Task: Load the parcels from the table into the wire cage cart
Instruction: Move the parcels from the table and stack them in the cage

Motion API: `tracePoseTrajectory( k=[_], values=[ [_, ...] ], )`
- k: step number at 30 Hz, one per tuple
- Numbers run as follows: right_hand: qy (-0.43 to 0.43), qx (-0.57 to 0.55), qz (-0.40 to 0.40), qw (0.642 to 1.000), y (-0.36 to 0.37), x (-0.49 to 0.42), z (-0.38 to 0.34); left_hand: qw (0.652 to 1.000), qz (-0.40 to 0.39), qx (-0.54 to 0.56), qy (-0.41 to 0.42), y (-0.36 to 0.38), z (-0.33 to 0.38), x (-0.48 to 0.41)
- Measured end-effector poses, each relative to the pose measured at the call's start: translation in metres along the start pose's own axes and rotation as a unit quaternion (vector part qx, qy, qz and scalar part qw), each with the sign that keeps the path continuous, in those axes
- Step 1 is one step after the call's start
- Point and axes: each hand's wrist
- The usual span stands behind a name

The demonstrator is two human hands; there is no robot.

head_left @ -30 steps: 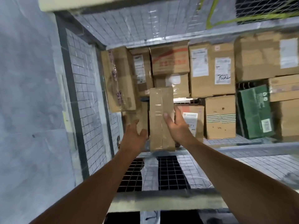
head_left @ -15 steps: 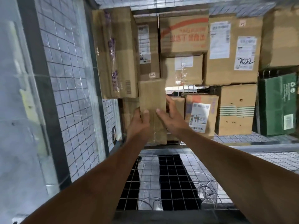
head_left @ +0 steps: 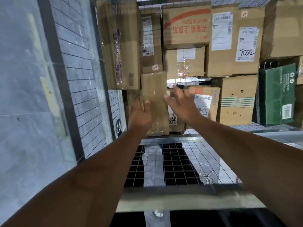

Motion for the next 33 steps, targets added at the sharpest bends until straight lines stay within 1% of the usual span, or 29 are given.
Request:
tracePoseTrajectory(
  k=[2,5,7,10,13,16,19,22,25,26,29,33],
  values=[
    [0.018,-0.016,0.006,1.0,-0.02,0.022,-0.008,1.0,-0.01,-0.016,0.008,-0.02,0.019,0.017],
    [0.051,-0.023,-0.017,0.998,-0.059,0.067,-0.027,0.999,-0.024,-0.034,0.022,-0.05,0.053,0.053],
    [0.055,-0.03,-0.004,0.998,-0.083,0.102,-0.04,0.998,-0.035,-0.044,0.039,-0.072,0.076,0.081],
    [0.041,-0.047,0.047,0.997,-0.114,0.163,-0.058,0.99,-0.067,-0.064,0.106,-0.101,0.104,0.121],
    [0.044,-0.067,0.112,0.991,-0.137,0.231,-0.067,0.969,-0.094,-0.104,0.204,-0.12,0.14,0.159],
    [0.065,-0.119,0.204,0.97,-0.151,0.304,-0.062,0.915,-0.117,-0.15,0.354,-0.132,0.176,0.197],
    [0.104,-0.162,0.28,0.941,-0.141,0.379,-0.049,0.87,-0.164,-0.191,0.424,-0.145,0.202,0.238],
    [0.148,-0.209,0.335,0.907,-0.116,0.45,-0.026,0.801,-0.215,-0.232,0.509,-0.148,0.214,0.283],
    [0.208,-0.261,0.386,0.86,-0.086,0.519,0.004,0.733,-0.267,-0.265,0.567,-0.134,0.218,0.331],
    [0.228,-0.283,0.404,0.839,-0.075,0.542,0.016,0.711,-0.282,-0.275,0.583,-0.127,0.218,0.35],
    [0.294,-0.366,0.451,0.759,-0.037,0.611,0.057,0.64,-0.346,-0.287,0.623,-0.1,0.211,0.408],
    [0.369,-0.438,0.51,0.642,0.032,0.704,0.11,0.526,-0.406,-0.302,0.684,-0.056,0.186,0.496]
  ],
)
Point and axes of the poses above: each hand's wrist, its own x-axis away from the middle knuckle, its own y-axis out of the palm, z = x × y, and after that the axes turned 14 degrees about y, right-handed
